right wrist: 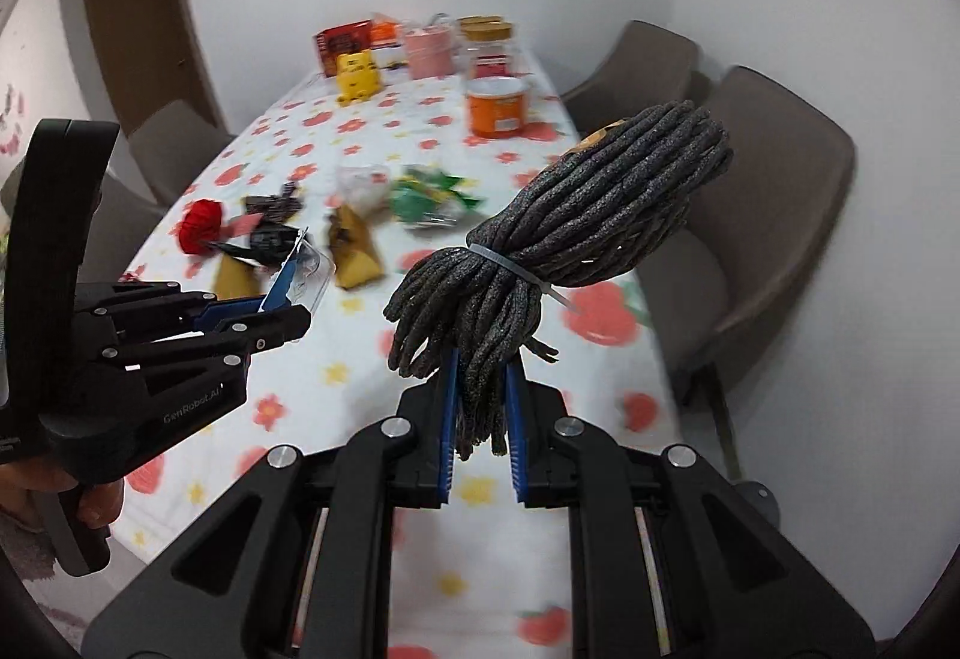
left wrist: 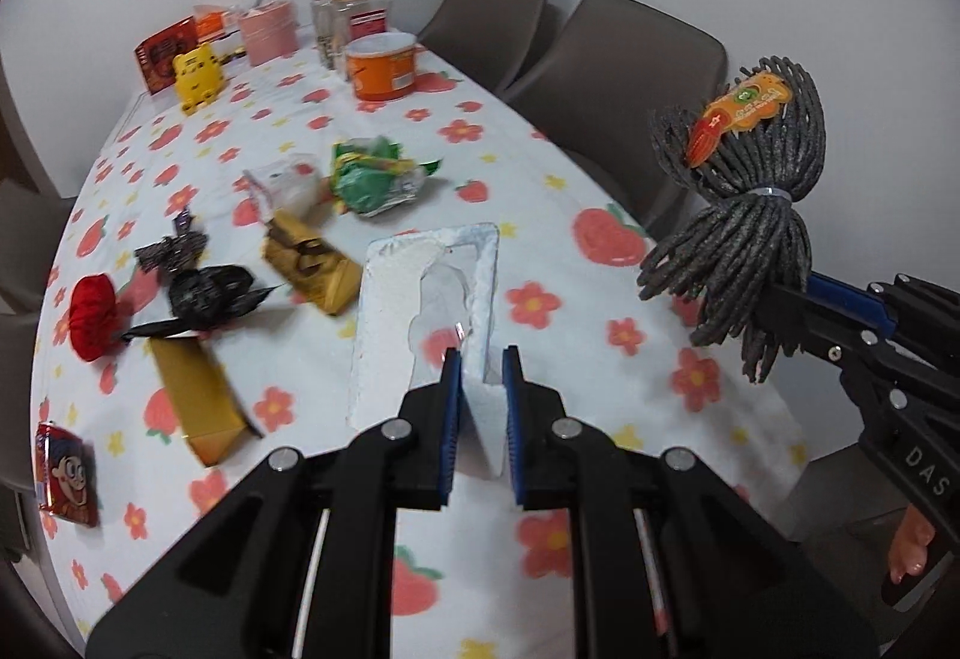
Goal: Collect trash
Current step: 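Carry the tray and mop bundle to the grey bin and release both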
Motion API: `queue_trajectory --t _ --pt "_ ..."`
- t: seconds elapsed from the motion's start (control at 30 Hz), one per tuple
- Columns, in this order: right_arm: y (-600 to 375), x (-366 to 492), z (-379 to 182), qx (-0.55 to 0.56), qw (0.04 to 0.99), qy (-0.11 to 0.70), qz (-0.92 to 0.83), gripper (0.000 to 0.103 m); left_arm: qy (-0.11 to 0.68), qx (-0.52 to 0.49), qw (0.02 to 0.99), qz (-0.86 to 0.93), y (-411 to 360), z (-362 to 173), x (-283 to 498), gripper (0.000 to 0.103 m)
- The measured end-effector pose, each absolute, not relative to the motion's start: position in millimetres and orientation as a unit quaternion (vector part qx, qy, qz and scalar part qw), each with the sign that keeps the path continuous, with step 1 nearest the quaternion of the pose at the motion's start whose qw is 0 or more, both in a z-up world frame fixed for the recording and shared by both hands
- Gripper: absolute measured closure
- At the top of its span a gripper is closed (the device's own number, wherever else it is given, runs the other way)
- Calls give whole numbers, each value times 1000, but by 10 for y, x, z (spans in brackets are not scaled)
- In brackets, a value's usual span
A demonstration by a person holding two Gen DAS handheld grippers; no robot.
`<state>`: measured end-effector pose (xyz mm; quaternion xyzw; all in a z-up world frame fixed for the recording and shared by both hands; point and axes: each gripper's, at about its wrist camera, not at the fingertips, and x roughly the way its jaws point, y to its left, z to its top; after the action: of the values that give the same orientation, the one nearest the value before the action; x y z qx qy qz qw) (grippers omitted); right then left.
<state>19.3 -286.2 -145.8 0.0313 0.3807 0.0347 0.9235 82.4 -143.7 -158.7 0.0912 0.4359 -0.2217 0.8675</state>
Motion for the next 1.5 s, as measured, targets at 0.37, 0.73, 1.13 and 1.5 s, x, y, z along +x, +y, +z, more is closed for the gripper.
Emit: queue_trajectory --t 0.37,0.73,1.13,1.5 --pt "-4861 -767 -1613 78 913 393 -78 90 438 126 826 -333 -3611 -1707 168 89" --pt "-6203 -1525 -2198 158 871 421 -196 90 460 200 748 -435 -5330 -2172 -331 89" --pt "-7098 -1281 -3796 195 814 497 -228 89 523 249 679 -451 -6564 -3871 -224 89" --pt "-7425 -782 -5439 198 789 546 -199 88 550 323 637 -433 -7051 -5355 214 89"
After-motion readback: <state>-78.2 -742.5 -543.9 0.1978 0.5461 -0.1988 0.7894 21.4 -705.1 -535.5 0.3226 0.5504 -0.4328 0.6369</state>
